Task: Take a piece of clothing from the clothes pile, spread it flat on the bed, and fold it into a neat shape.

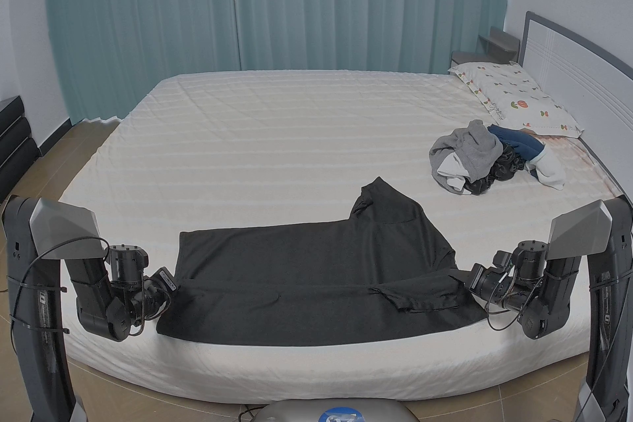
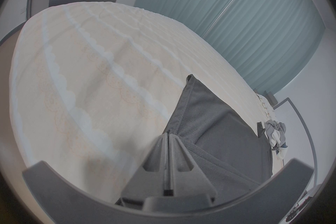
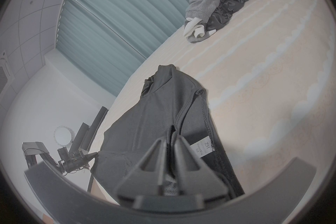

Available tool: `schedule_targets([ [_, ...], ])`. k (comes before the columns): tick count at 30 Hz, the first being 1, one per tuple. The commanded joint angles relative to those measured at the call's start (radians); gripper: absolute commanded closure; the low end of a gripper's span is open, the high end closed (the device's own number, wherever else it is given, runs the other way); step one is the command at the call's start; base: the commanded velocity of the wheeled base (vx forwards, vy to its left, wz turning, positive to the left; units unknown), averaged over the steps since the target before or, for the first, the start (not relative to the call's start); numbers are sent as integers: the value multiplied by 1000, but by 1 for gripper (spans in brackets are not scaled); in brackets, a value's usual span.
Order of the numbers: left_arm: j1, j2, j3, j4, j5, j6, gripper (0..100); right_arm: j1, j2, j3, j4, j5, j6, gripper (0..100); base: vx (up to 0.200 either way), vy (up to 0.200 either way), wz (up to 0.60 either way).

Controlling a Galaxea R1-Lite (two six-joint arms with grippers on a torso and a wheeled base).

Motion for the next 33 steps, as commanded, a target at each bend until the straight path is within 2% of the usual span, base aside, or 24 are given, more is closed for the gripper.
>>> schedule_targets([
  [1, 0, 9, -4, -1, 0, -1, 0, 2, 12, -4, -9, 1, 2, 0, 0, 0, 0],
  [9, 21, -32, 11, -4, -4, -47, 0, -21, -25, 4, -9, 4, 45, 0, 0, 0, 0],
  [12, 42, -74, 20, -4, -16, -74, 0, -36, -47, 7, -10, 4, 120, 0, 0, 0, 0],
  [13, 42, -74, 20, -4, -16, -74, 0, -36, -47, 7, -10, 4, 120, 0, 0, 0, 0],
  [15, 47, -92, 22, -7, -16, -131, 0, -52, -57, 4, -9, 10, 217, 0, 0, 0, 0],
  [18, 49, -104, 19, -7, -20, -162, 0, -56, -53, -1, -9, 11, 274, 0, 0, 0, 0],
  [22, 49, -107, 23, -6, -48, -165, 0, -55, -42, -1, -9, 13, 283, 0, 100, 0, 0],
  [33, 49, -97, 5, -7, -50, -165, 0, -45, -31, -1, -9, 10, 275, 0, 182, 0, 0],
])
